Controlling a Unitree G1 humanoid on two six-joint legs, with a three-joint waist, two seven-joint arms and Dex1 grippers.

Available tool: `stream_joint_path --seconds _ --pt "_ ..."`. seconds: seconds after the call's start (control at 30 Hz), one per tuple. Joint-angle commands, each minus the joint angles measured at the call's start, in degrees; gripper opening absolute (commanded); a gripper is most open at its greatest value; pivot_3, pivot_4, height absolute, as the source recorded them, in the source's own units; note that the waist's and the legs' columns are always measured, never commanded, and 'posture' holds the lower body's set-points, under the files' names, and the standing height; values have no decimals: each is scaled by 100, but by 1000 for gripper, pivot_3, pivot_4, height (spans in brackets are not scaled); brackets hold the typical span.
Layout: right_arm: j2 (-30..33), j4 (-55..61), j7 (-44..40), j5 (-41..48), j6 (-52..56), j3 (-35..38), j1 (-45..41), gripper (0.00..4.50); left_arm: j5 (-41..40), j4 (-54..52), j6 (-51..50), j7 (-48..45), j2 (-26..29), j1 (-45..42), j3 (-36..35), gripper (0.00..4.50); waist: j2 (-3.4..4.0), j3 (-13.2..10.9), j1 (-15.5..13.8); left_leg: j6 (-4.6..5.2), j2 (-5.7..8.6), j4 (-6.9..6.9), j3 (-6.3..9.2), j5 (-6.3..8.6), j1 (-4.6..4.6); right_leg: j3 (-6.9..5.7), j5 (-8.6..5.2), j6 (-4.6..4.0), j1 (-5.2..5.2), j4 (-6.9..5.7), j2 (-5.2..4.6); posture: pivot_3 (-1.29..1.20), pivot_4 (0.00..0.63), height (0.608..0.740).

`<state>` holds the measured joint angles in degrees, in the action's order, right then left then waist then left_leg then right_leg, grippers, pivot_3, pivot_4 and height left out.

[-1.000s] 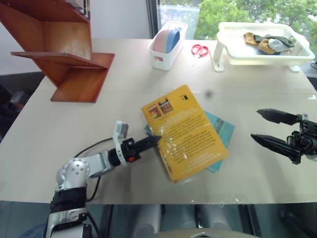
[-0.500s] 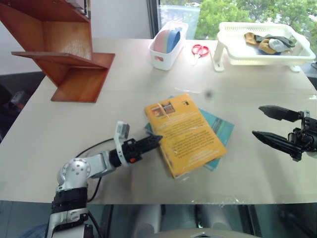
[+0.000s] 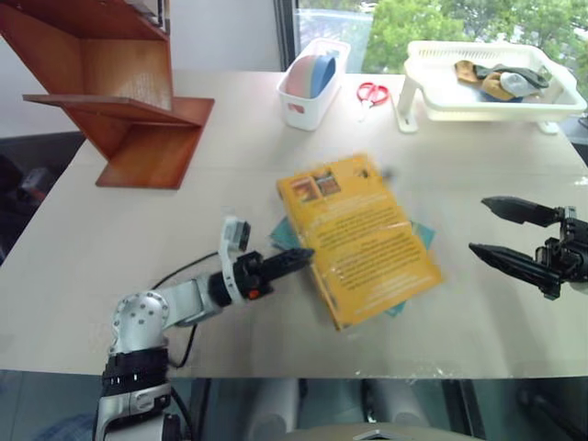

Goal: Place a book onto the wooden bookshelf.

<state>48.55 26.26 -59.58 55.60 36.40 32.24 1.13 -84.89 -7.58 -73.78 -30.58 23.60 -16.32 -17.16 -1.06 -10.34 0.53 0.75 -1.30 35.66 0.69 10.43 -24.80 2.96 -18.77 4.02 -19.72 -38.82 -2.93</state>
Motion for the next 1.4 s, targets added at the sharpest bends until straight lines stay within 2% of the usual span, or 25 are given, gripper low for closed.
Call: stream_joint_path --seconds 0.03,0.1,0.2,0.27,0.4,0.47,0.6,0.7,0.83,0.9,1.13,1.4 --pt "54 -127 6 142 -123 209 -205 4500 -363 -648 432 262 281 -506 -276 110 0 0 4 0 1 0 -1 0 0 1 0 0 0 0 1 0 150 740" --pt "10 -326 36 275 -115 213 -409 4500 248 -956 798 75 716 -916 -281 110 -1 -1 22 0 2 0 -3 0 1 3 0 0 0 0 4 0 150 740" --pt "-24 -704 -28 566 -36 233 -755 4500 1994 -1089 1828 -627 1821 -1485 102 110 -3 -5 40 -1 9 0 -10 0 3 9 0 0 -2 1 17 0 150 740" --pt "25 -949 -140 828 93 254 -959 4500 3075 -972 2631 -1164 2505 -1721 423 110 1 -5 34 -1 9 -11 -19 0 10 17 0 -1 -3 5 20 0 150 740" --pt "282 -1503 -715 1334 522 158 -1344 4500 4934 -282 4435 -1879 3463 -2481 838 110 3 -8 0 0 6 -33 -25 0 0 14 0 -1 -4 39 17 0 150 740" --pt "369 -1811 -996 1512 715 60 -1598 4500 5837 132 5349 -2095 3862 -2899 1085 110 -11 -30 -7 0 1 -37 -23 0 -6 5 0 -1 -4 50 14 0 150 740" --pt "317 -2354 -1191 1663 933 -52 -2183 4500 6923 931 6718 -2361 4193 -3590 1352 110 -14 -36 8 1 4 -42 -30 0 -24 -7 2 -1 -6 80 17 0 150 740" --pt "206 -2670 -1247 1611 950 -166 -2571 4500 8055 1289 7905 -2560 4713 -4027 1667 110 -12 -37 24 1 4 -47 -32 1 -29 -3 1 0 -12 83 16 0 150 740" --pt "153 -2876 -1421 1429 918 -284 -2727 4500 8640 1679 8464 -2859 5052 -4440 1829 110 -12 -36 16 2 3 -45 -34 0 -50 -11 1 0 -34 77 19 0 150 740" --pt "118 -2948 -1497 1351 883 -323 -2763 4500 8886 2003 8712 -3059 5331 -4436 1856 110 -11 -36 21 2 3 -10 -33 -1 -121 -4 2 2 -117 29 18 0 150 740" --pt "13 -2997 -1633 1209 825 -326 -2840 4500 9569 3279 9438 -3245 5874 -4366 1963 110 -8 -39 41 3 -1 26 -48 -1 -125 3 1 2 -135 -22 27 0 150 740" --pt "31 -2761 -1603 1432 993 -153 -2861 4500 10881 5417 10616 -2633 5733 -5243 2655 110 -10 -39 18 4 1 60 -43 0 -146 -1 1 3 -152 -58 29 0 150 740"
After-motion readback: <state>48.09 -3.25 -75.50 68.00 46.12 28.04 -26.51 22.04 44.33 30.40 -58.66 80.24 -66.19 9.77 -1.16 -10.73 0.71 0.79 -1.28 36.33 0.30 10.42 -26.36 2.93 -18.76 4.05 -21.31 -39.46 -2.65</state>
